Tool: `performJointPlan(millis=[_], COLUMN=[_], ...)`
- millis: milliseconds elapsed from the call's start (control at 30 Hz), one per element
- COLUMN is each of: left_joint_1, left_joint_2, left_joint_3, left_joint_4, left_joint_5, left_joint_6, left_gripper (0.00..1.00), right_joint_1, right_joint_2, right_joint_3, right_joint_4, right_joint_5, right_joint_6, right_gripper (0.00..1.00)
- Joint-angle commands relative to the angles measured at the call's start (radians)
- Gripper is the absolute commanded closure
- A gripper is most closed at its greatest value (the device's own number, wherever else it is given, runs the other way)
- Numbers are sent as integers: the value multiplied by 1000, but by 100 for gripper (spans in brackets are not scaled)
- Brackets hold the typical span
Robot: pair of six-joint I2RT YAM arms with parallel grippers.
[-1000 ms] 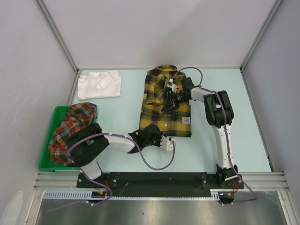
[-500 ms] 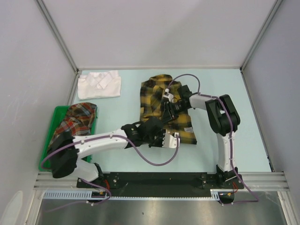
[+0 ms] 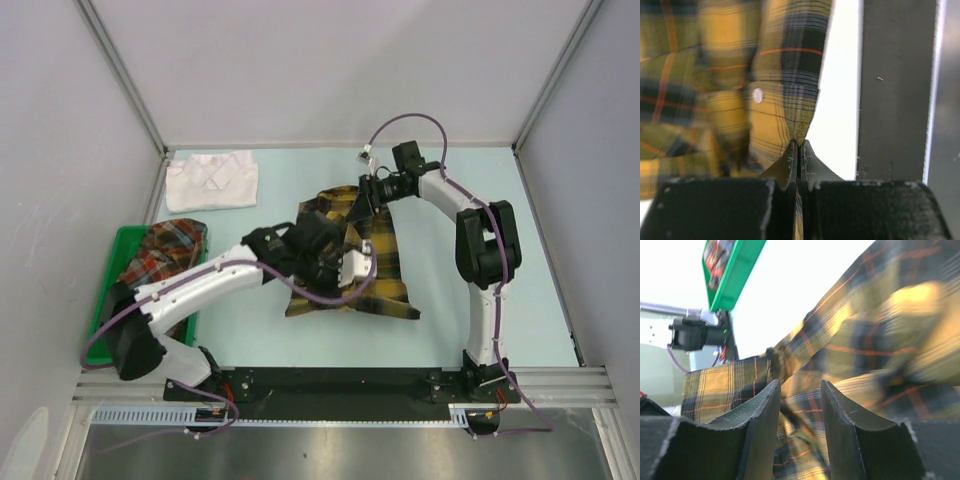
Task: Fold and stack the long sleeve shirts
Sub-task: Fold the shirt
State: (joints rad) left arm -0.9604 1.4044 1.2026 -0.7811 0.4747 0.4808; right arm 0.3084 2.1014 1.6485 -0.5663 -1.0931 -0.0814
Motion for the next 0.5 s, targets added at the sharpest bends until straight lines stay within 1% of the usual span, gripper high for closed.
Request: performJointPlan(millis=[0,33,67,100,133,167,233,267,300,333,367,467], left_joint_1=[155,181,202,247,270,291,350,370,406,422,436,480], left_joint_2=[152,192,230,317,359,399,523,568,606,690,732,871], left_joint_3=[185,224,311,360,411,516,618,705,747,784,869,1007], left_joint_4=[-92,-105,-147,-168,-187,-223,-251,-268,-273,-279,-311,-349], left_joint_5=[136,152,165,192,203,214,235,239,242,236,235,248], left_joint_6=[27,38,59,67,71,87,99,110,116,122,142,177], left_gripper=[100,100,100,100,100,100,100,100,100,100,100,100], right_joint_1=[-52,-63,-72,-89,-97,-104,-127,-135,-143,-159,-169,-196], right_joint_2=[84,94,100,112,115,118,126,129,135,149,158,201], right_joint_3=[164,183,197,226,234,243,264,272,280,304,318,382], right_joint_4=[-76,-79,-80,-80,-80,-72,-66,-66,-67,-70,-78,-89], right_joint_5=[-34,-37,-39,-45,-48,-48,-45,-42,-41,-40,-39,-27], right_joint_6=[-32,-28,-12,-6,2,14,20,23,28,28,31,35], right_gripper=[57,57,57,57,57,56,55,55,53,53,52,50])
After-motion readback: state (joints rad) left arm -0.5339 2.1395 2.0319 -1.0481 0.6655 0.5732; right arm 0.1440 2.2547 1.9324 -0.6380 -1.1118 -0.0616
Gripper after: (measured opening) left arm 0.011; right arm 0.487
